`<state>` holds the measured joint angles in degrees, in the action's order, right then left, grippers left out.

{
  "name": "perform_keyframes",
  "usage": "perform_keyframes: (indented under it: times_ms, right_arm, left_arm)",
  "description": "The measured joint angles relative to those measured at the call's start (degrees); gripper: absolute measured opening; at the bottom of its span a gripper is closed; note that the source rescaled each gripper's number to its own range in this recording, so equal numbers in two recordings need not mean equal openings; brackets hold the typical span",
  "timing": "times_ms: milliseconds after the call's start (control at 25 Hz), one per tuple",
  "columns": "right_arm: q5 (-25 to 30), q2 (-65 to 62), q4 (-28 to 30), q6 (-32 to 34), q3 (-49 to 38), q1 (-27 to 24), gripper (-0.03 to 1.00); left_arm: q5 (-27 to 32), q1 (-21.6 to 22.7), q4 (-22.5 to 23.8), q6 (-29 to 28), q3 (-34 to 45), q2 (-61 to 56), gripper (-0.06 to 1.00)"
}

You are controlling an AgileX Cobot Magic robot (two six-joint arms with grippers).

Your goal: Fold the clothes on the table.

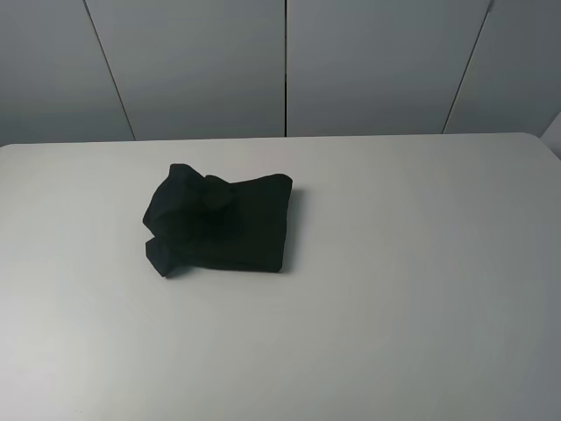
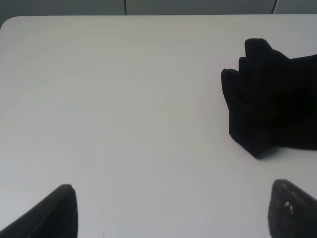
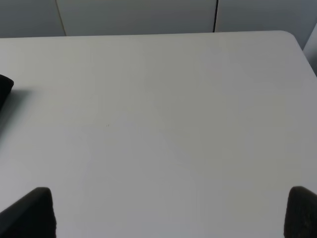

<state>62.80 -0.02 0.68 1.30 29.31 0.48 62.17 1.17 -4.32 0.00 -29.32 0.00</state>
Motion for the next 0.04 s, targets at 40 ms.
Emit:
perform_keyframes:
  times_ms: [40]
  right_arm:
    - [0.0,0.0,0.0,0.0,0.0,0.0,1.0]
  left_arm:
    - [0.0,0.0,0.0,0.0,0.0,0.0,1.0]
